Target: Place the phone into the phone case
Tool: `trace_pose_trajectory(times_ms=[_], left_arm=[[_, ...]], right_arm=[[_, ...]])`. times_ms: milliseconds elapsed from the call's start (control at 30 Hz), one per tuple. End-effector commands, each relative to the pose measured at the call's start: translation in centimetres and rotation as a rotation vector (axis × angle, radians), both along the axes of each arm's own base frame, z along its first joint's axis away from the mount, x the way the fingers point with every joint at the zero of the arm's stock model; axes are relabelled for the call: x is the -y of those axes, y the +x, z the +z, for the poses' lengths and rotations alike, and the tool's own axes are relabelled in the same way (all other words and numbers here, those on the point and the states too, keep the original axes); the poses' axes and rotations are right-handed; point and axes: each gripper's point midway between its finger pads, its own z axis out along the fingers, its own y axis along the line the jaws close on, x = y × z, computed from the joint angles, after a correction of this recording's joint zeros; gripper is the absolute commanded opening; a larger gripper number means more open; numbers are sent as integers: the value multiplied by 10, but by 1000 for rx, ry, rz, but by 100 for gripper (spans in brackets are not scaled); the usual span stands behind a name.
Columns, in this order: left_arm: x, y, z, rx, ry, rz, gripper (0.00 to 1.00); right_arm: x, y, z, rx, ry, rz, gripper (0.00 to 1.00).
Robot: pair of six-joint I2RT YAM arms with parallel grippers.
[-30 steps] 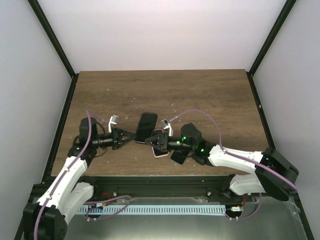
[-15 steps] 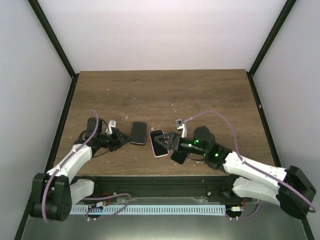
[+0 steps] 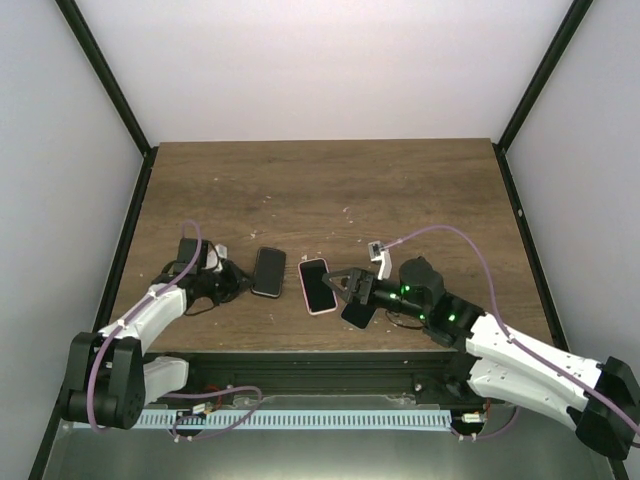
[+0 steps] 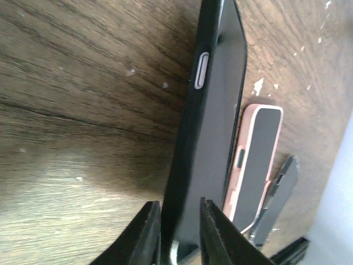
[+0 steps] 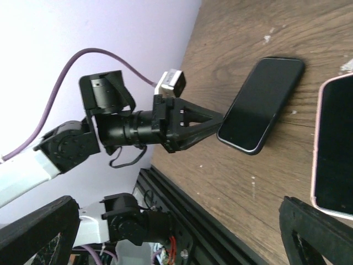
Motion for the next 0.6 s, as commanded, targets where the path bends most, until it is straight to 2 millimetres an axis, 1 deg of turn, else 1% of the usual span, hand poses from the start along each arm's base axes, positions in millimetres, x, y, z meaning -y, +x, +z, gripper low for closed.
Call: trace_pose_trajectory(times_ms=[0, 133, 233, 267, 367, 467, 567], left_arm=[[-9, 7, 6, 26, 61, 19, 28], [-12, 5, 15, 36, 79, 17, 42], [-13, 3, 29, 56, 89, 13, 53], [-14, 3, 36, 74, 93, 12, 60], [-17, 3, 60, 137, 111, 7, 77], [-19, 4, 93, 229, 126, 2, 99], [-20, 2, 132, 335, 141, -16, 100]], right_arm=[[14, 9, -5, 10, -87, -77, 100], [25, 13, -5, 17, -135, -128, 100], [35, 16, -4, 22, -168, -168, 100], [38, 16, -3, 22, -181, -183, 100], [50, 18, 2, 29, -217, -226, 100], [63, 21, 11, 41, -259, -277, 100], [77, 22, 25, 54, -299, -322, 100]])
